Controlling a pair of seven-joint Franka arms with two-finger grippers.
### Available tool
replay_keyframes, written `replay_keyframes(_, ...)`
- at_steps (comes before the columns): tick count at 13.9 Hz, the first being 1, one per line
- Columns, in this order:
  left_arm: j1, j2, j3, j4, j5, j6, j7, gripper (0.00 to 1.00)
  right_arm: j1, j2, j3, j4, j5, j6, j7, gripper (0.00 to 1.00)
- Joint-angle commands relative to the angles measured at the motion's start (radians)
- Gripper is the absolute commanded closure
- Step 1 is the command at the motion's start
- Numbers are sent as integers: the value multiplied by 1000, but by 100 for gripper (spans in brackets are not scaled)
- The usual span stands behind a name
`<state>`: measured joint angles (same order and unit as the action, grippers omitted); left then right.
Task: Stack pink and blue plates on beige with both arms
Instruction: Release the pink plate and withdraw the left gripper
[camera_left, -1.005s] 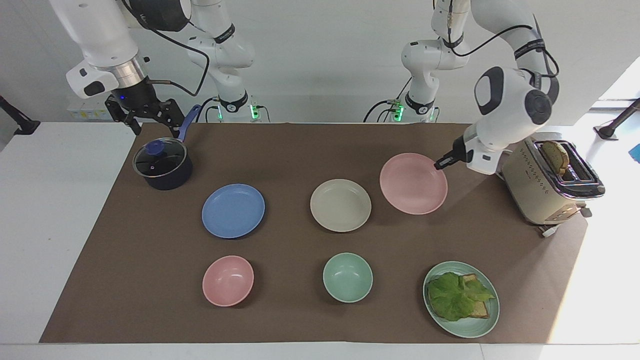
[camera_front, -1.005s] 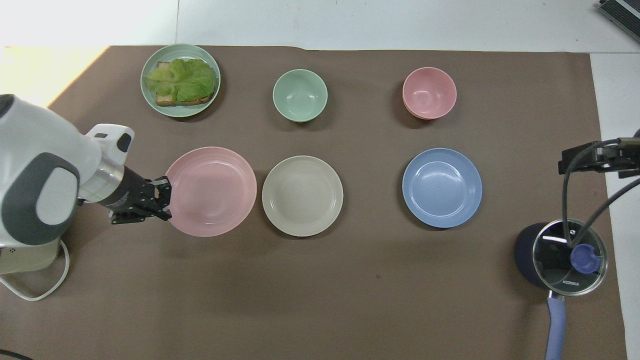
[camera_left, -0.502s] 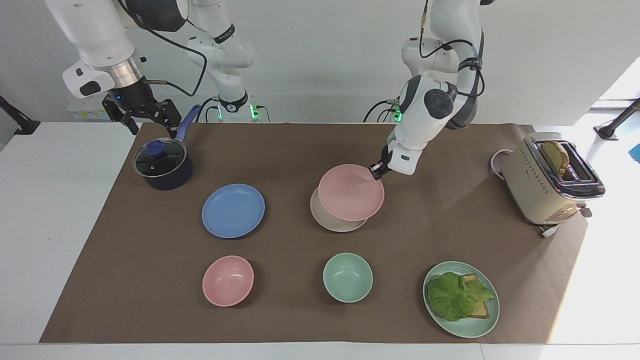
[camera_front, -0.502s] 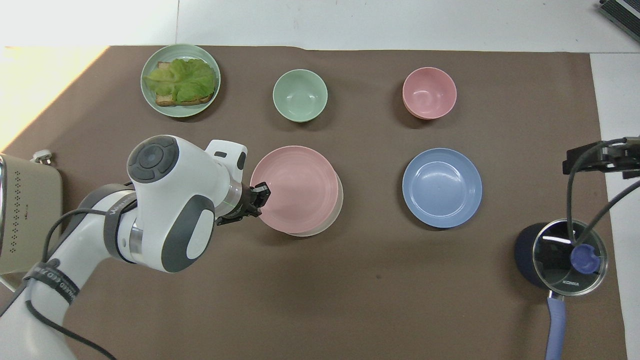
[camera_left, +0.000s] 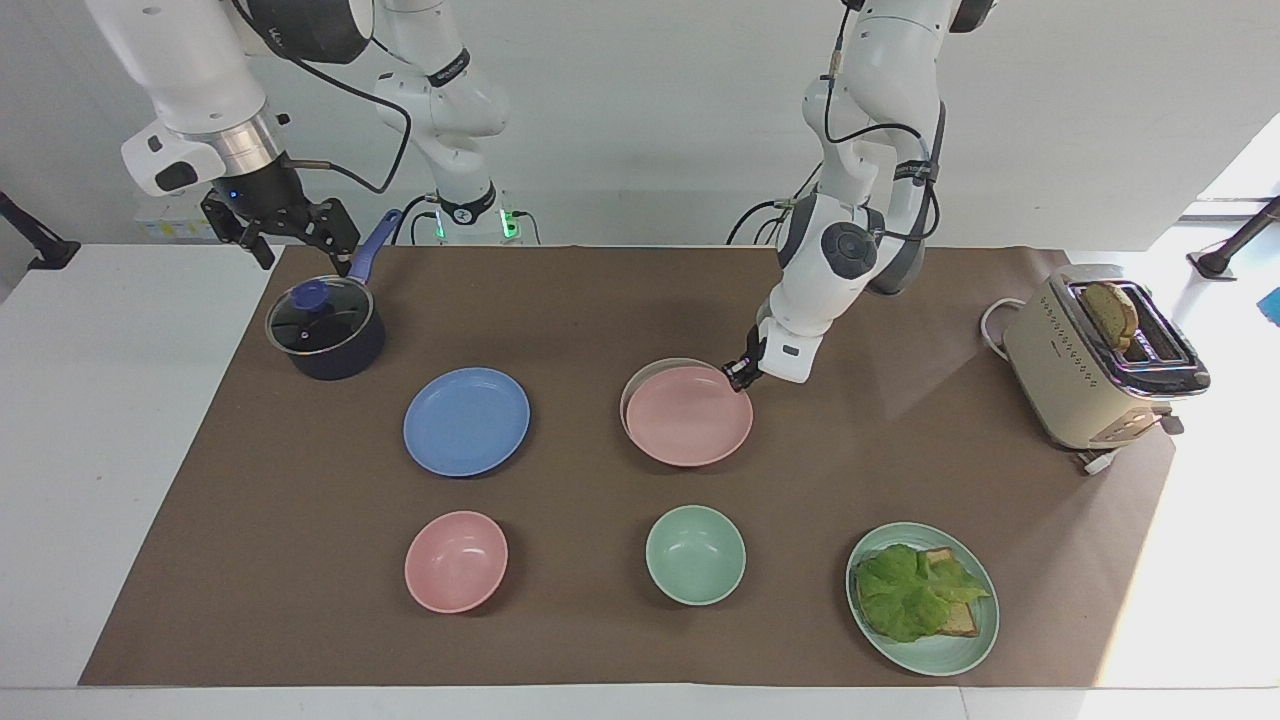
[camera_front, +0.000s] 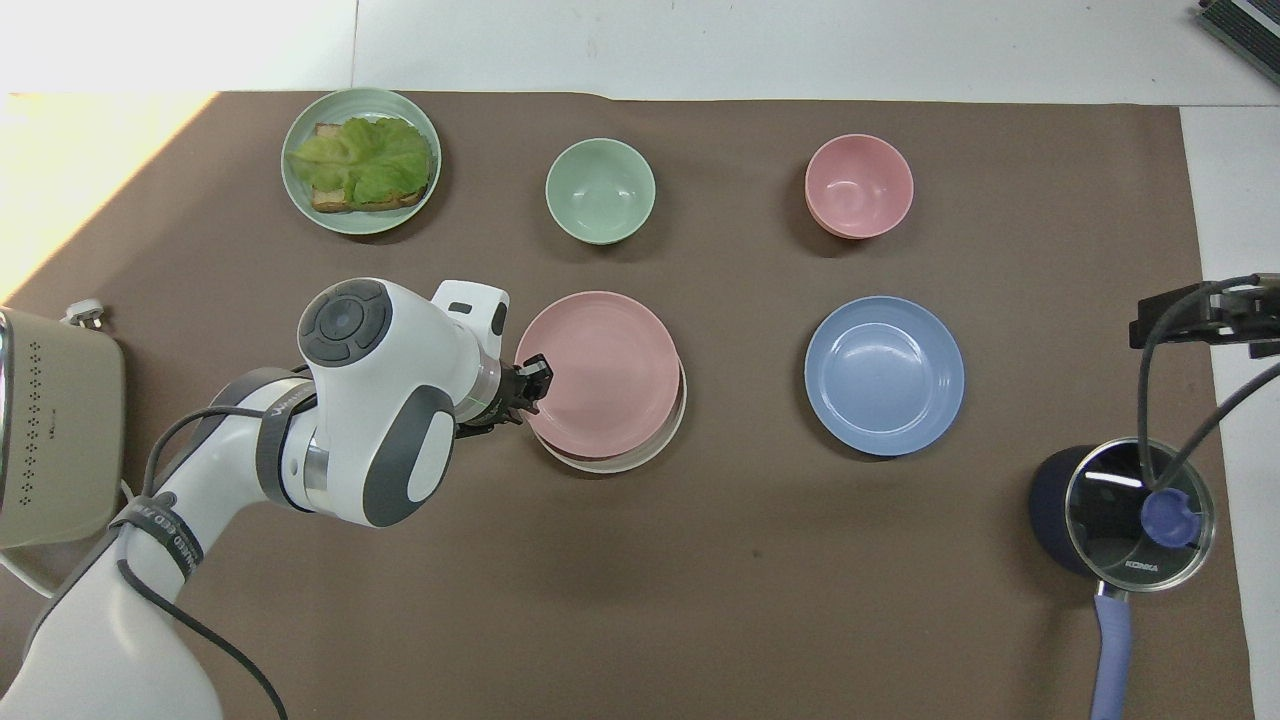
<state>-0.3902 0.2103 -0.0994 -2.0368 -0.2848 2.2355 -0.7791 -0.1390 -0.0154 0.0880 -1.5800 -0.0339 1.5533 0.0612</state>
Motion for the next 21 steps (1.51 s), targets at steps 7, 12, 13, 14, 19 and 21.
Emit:
replay_keyframes(7,187,-58,33,128,188,-255,308,0,-10,-24,1,-29,22,16,16,0)
replay_keyframes(12,338,-138,41,235,294,-333,673,0,-10,-24,1,-32,22,19,16,0)
replay_keyframes(13,352,-138,41,288,295,-373,691,0,-10,-24,1,-32,22,22,16,0)
replay_keyframes(14,358,-140,41,332,294,-414,722,0,-10,-24,1,-32,22,24,16,0)
replay_keyframes(19,364,-198,44,369,294,-451,741,0,-10,-21,1,-80,23,115,9,0)
replay_keyframes(21,363,-198,43,369,288,-450,736,0,-10,-11,1,-135,23,204,3,0)
